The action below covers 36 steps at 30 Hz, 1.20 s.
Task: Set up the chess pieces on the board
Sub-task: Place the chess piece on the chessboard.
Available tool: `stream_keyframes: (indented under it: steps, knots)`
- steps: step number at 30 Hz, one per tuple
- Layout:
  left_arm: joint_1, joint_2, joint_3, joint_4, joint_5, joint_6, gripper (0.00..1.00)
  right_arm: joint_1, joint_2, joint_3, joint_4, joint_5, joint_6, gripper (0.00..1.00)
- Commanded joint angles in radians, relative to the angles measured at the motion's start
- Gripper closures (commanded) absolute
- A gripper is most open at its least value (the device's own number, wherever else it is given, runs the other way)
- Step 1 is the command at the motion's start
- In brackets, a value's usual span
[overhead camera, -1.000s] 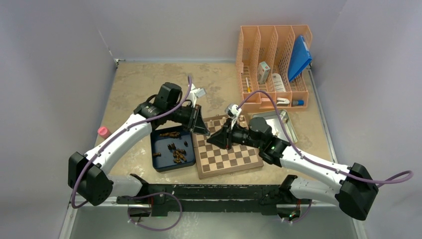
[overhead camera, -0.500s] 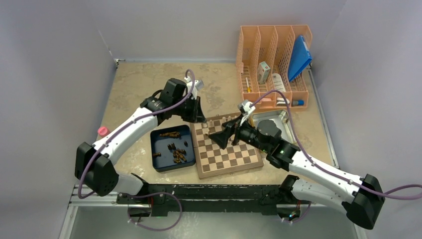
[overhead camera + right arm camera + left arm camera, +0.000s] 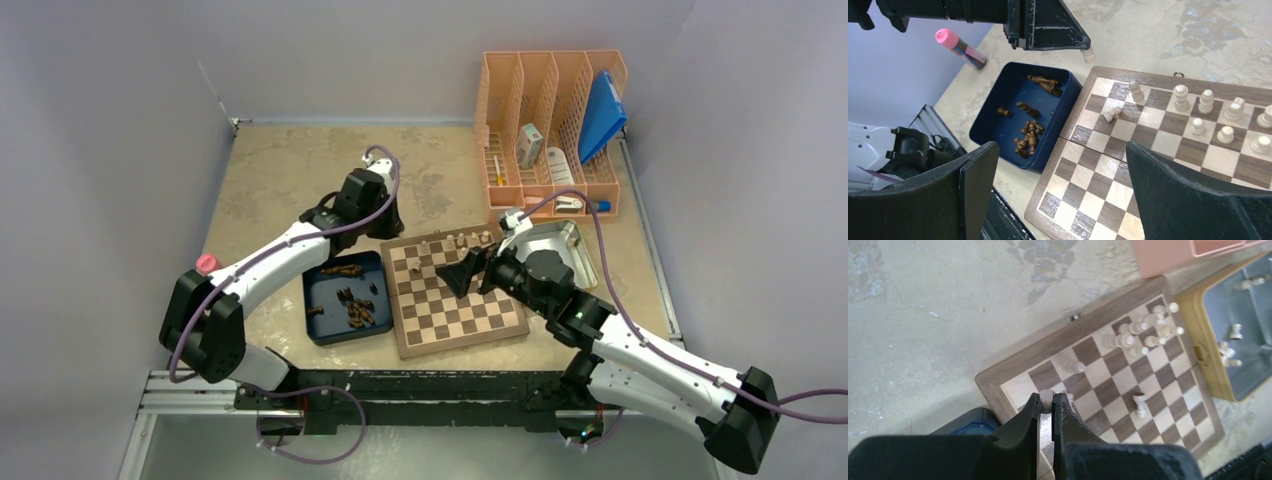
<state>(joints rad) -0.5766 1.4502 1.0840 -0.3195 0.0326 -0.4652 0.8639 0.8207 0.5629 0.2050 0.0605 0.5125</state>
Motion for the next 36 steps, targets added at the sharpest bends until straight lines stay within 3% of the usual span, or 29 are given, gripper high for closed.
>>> stream_keyframes:
  steps: [1, 21, 36]
  knots:
    - [-0.009, 0.02, -0.035, 0.131, -0.12, -0.013, 1.0, 0.004, -0.062, -0.008, -0.024, 0.065, 0.021, 0.01]
    - [-0.078, 0.126, -0.142, 0.343, -0.138, 0.025, 1.0, 0.004, -0.126, -0.05, -0.006, 0.036, 0.002, 0.01]
    - [-0.094, 0.162, -0.17, 0.353, -0.148, 0.015, 1.0, 0.004, -0.111, -0.063, 0.008, 0.013, -0.002, 0.01]
